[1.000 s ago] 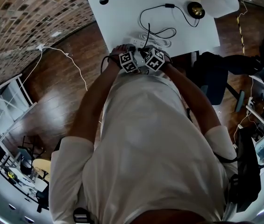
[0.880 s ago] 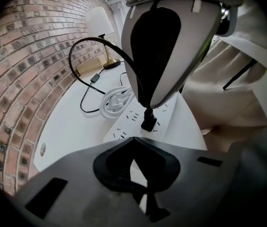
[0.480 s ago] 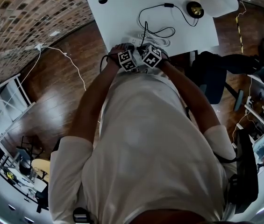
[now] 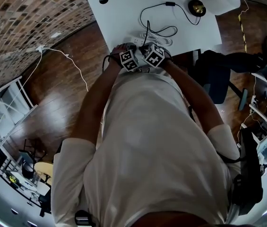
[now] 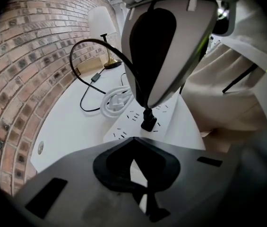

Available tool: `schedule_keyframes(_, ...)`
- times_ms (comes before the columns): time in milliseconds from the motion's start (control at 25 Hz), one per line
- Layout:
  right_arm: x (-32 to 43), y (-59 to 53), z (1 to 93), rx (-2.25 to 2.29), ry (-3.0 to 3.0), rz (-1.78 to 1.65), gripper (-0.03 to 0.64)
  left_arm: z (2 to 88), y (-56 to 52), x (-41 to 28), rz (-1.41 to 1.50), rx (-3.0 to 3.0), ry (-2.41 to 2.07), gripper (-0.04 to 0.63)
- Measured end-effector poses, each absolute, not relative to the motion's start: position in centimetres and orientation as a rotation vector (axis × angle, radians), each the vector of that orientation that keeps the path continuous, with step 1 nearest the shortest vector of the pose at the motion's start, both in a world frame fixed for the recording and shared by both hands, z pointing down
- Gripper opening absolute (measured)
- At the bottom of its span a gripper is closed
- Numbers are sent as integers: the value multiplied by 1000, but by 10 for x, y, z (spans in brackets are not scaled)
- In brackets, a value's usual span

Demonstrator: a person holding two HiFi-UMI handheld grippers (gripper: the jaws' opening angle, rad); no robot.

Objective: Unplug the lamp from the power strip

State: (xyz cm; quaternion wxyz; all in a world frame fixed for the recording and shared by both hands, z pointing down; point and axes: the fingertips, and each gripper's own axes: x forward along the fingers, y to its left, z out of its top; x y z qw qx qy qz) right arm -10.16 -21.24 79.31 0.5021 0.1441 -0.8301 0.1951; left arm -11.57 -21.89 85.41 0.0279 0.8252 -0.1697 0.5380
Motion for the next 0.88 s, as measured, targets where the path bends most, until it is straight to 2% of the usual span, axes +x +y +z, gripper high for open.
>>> schedule_keyframes(240,-94,-199,792,352,-2004,499,9,854,-216,-113,1677,2541,-479,-11)
schedule_keyframes(520,-124,-238,753,374,-2048,501,9,852,-216,-111,1676,2549,-536,-11)
schedule_keyframes(880,-75,-212,772,432,-2016,674,10,853,-217,-112,1657,2538,-567,-11)
